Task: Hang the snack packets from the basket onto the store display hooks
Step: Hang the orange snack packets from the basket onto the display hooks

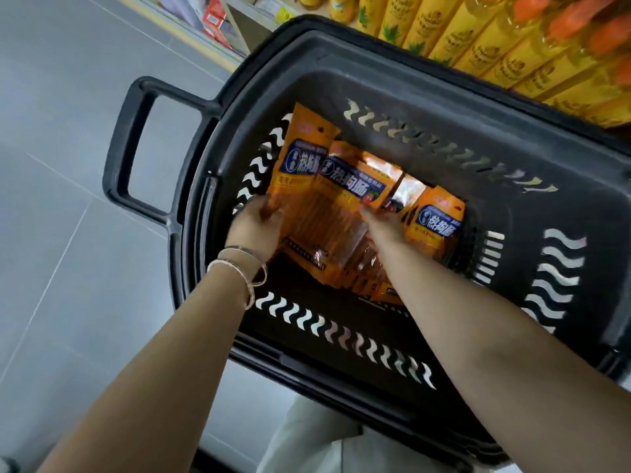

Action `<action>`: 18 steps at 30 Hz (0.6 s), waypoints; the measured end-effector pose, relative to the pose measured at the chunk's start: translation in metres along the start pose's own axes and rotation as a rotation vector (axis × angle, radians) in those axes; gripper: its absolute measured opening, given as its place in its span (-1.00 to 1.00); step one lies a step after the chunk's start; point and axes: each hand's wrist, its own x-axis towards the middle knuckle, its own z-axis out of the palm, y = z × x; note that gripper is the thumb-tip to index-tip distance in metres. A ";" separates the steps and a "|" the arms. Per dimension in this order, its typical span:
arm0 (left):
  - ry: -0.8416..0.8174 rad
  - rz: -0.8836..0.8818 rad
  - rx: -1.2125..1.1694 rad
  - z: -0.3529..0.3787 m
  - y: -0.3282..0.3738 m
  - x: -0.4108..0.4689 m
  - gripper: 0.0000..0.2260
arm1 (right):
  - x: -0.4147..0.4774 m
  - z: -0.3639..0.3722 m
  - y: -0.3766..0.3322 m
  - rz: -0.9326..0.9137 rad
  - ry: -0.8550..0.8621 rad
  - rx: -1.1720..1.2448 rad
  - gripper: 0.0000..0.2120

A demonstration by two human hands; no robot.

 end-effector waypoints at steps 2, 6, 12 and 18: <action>-0.033 -0.043 0.017 -0.001 0.000 0.001 -0.71 | 0.003 0.005 0.000 0.011 0.037 -0.006 -0.72; -0.104 -0.111 -0.003 -0.002 0.004 -0.002 -0.66 | -0.004 -0.002 0.009 0.027 0.071 0.185 -0.88; -0.069 -0.105 0.012 -0.006 0.026 -0.027 -0.62 | -0.042 -0.052 0.021 -0.049 0.084 0.281 -0.75; -0.085 0.078 0.029 -0.017 0.063 -0.079 -0.77 | -0.107 -0.111 0.013 -0.156 0.016 0.336 -0.95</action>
